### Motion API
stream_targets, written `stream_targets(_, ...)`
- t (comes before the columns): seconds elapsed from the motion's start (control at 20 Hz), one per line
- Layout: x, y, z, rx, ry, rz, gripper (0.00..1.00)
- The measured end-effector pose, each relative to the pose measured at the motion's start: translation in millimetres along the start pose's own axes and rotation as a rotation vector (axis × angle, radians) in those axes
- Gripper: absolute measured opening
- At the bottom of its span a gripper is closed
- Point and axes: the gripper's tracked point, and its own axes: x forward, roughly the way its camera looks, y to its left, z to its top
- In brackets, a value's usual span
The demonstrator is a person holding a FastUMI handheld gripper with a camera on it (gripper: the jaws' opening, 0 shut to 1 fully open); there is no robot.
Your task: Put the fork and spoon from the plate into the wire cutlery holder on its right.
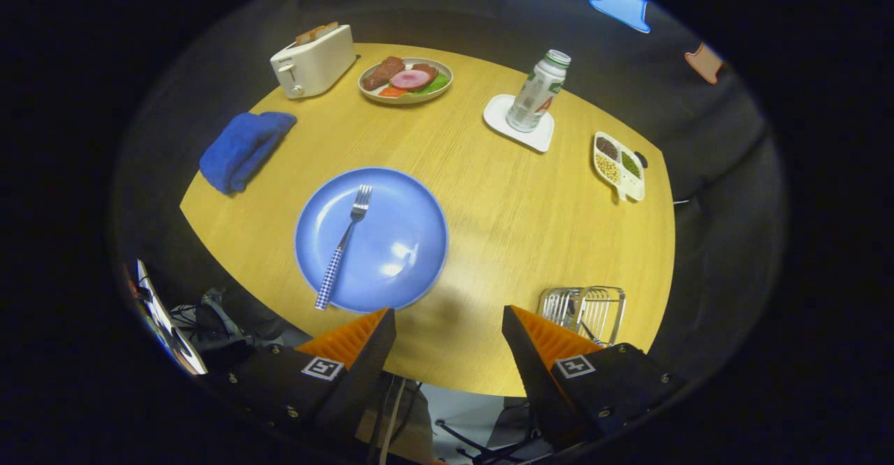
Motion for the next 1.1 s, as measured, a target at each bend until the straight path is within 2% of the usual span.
stream_targets(0.2,6.4,27.3,10.7,-0.033,-0.009,0.016,0.95)
stream_targets(0.55,19.9,74.5,32.4,0.002,-0.065,0.025,0.95)
stream_targets(0.8,35.6,88.0,37.8,0.002,-0.062,0.005,0.95)
stream_targets(1.1,66.7,100.7,30.4,0.064,-0.021,-0.005,0.95)
